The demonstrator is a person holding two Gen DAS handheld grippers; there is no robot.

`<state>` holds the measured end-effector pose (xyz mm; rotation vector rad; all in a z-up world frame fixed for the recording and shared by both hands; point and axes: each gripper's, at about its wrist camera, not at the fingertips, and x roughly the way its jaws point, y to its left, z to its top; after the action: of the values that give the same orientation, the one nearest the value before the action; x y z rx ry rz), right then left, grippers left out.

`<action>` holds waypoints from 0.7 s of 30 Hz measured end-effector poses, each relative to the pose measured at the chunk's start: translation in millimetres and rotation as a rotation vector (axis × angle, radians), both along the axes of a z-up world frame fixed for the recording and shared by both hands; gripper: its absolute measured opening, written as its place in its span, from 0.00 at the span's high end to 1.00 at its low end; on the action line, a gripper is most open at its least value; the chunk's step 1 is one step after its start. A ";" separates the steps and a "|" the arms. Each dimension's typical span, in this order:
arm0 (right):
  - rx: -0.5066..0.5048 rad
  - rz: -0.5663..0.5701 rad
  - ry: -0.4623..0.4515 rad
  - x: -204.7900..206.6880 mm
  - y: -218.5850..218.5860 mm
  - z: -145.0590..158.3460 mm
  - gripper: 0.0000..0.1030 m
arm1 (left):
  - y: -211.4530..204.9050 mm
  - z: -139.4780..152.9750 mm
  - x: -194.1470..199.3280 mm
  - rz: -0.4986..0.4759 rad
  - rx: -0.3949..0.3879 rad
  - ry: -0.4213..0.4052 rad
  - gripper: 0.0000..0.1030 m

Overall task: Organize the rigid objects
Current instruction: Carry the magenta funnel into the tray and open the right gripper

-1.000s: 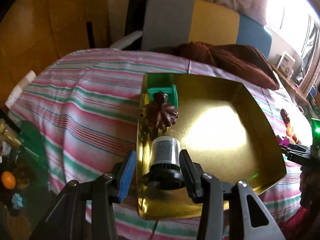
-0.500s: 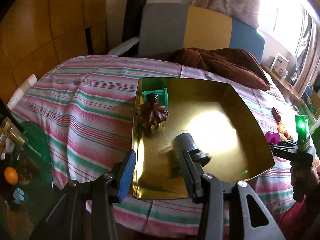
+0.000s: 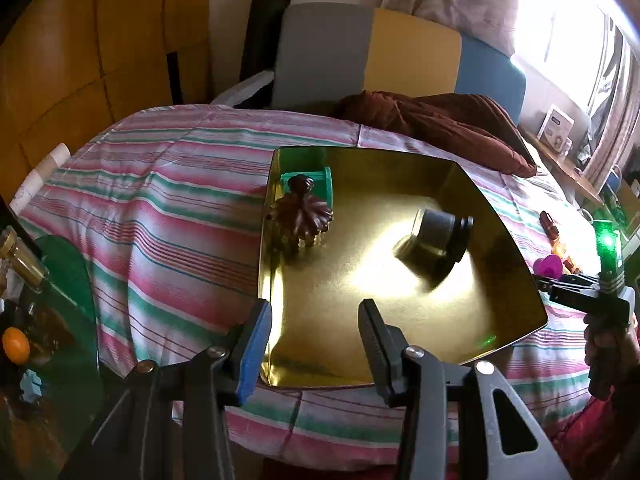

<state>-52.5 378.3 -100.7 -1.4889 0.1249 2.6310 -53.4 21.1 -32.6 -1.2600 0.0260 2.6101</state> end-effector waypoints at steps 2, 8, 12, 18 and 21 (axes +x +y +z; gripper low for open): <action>-0.001 -0.004 0.018 2.4 -1.2 8.0 0.50 | -2.3 0.0 0.0 0.006 0.005 0.000 0.56; 0.002 0.015 0.093 9.6 -16.2 38.1 0.50 | -11.0 -2.4 -1.3 0.024 0.008 -0.005 0.56; -0.007 0.068 0.155 11.8 -40.9 62.8 0.50 | -16.3 -2.7 -0.9 0.037 0.003 -0.001 0.56; -0.049 0.217 0.218 4.6 -102.1 87.6 0.50 | -23.4 -0.5 0.2 0.051 0.006 0.003 0.56; -0.074 0.286 0.211 -2.6 -131.6 87.2 0.50 | -25.8 -0.3 0.4 0.053 0.004 0.001 0.56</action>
<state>-55.1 246.7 -13.5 -1.3328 0.0292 3.0404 -53.0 -4.7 -32.9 -1.2753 -0.0128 2.6539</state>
